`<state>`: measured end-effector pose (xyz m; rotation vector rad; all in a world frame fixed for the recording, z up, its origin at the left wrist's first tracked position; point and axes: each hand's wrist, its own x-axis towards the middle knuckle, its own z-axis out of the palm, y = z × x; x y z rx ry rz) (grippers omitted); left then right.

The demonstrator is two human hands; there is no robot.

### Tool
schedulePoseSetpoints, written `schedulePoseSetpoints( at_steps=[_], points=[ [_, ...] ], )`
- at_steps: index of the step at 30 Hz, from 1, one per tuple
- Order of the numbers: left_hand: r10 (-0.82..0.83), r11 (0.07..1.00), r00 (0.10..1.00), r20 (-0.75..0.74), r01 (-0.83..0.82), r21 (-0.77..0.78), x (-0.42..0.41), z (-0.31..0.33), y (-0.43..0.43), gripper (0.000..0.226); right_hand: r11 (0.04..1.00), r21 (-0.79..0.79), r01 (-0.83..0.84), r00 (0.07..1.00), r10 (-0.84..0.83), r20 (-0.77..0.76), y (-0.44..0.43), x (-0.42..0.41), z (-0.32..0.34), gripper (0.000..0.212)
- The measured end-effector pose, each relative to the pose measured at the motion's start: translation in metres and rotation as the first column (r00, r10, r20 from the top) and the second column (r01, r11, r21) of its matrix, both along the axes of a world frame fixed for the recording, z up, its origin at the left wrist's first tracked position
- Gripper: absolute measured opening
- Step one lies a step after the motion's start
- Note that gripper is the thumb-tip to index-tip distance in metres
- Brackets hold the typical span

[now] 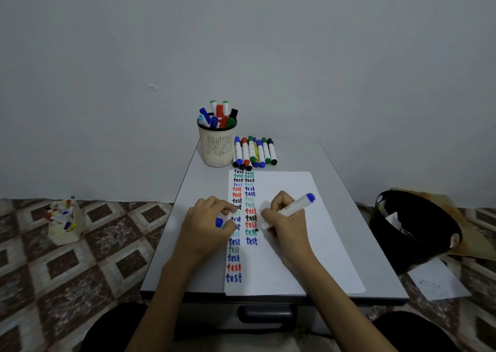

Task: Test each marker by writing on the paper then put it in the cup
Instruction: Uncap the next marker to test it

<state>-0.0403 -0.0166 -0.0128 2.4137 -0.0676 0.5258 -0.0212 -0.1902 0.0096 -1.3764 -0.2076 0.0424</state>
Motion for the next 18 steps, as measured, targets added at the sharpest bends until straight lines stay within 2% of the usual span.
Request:
schedulePoseSetpoints(
  at_steps=[2, 5, 8, 14, 16, 18],
  points=[
    [-0.056, 0.998, 0.998, -0.036, 0.055, -0.024, -0.002, 0.005, 0.000, 0.033, 0.996, 0.078, 0.049, 0.998, -0.046, -0.037, -0.001, 0.000, 0.002, 0.025],
    [-0.109, 0.994, 0.993, -0.048, 0.109, -0.002, -0.002, 0.004, 0.002, 0.031, 0.988, 0.129, 0.083, 0.995, -0.074, -0.071, -0.001, -0.002, 0.003, 0.028],
    [-0.144, 0.976, 0.989, -0.027, 0.137, -0.166, -0.004, 0.002, 0.002, 0.024, 0.981, 0.176, 0.084, 0.994, -0.069, -0.091, -0.001, -0.003, 0.006, 0.028],
    [-0.129, 0.900, 0.984, 0.124, 0.168, -0.402, -0.008, 0.009, 0.003, 0.022, 0.974, 0.225, 0.011, 0.999, 0.001, -0.051, -0.004, -0.007, 0.013, 0.019],
    [-0.140, 0.859, 0.982, 0.126, 0.184, -0.478, -0.009, 0.013, 0.004, 0.030, 0.954, 0.299, -0.032, 0.996, 0.054, -0.066, -0.004, -0.005, 0.011, 0.010],
    [-0.165, 0.822, 0.981, 0.099, 0.192, -0.536, -0.010, 0.014, 0.004, 0.039, 0.931, 0.359, -0.062, 0.993, 0.095, -0.075, -0.004, -0.004, 0.010, 0.012]
  ],
)
